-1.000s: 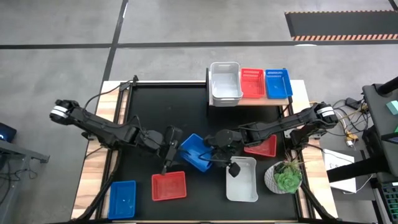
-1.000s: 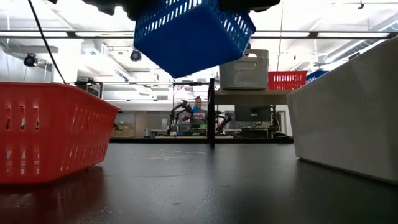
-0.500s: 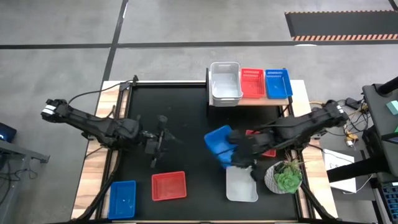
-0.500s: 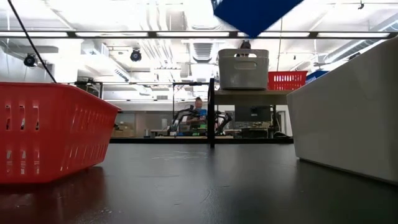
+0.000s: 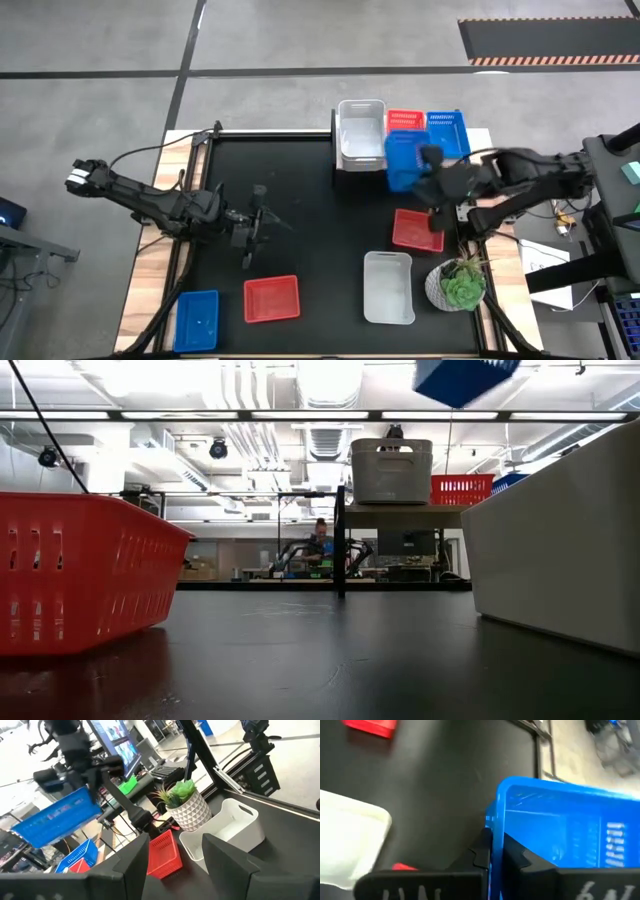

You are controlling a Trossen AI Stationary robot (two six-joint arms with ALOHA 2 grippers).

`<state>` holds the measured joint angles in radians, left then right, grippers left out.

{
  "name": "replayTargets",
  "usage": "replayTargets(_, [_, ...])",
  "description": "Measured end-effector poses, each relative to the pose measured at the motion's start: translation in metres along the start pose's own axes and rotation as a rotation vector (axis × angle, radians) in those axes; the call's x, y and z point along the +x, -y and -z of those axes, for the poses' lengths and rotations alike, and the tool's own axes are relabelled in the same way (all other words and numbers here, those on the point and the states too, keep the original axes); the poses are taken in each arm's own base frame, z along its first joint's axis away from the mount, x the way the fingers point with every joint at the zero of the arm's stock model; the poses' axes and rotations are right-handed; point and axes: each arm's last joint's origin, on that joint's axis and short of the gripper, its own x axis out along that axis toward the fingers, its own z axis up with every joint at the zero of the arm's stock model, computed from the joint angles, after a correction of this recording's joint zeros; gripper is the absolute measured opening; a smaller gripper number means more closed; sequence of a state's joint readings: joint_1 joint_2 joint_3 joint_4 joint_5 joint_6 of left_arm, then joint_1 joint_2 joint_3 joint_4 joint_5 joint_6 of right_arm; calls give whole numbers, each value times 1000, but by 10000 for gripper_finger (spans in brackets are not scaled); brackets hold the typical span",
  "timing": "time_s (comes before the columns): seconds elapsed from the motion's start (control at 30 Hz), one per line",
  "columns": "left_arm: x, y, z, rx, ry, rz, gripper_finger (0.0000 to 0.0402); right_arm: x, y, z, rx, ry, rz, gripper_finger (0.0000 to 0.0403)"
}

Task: Stack baskets on shelf by color
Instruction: Stack the top blue bin on top of the blue bin on the shelf

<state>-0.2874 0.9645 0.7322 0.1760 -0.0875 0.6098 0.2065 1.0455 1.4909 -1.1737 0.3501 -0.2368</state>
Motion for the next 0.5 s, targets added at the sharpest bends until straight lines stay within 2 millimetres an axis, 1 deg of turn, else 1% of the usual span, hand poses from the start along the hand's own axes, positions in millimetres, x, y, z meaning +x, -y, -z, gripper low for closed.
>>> replayTargets(0.17, [0, 0, 0, 9, 0, -1, 169, -12, 15, 31, 85, -13, 73, 8])
replayTargets(0.37, [0, 0, 1, 26, -2, -1, 169, -29, 22, 59, 135, 6, 138, 8])
replayTargets(0.43, [0, 0, 1, 33, -2, -2, 169, -42, 23, 72, 163, 41, 166, 8])
replayTargets(0.5, [0, 0, 1, 34, -2, -2, 169, -51, 23, 82, 193, 66, 185, 8])
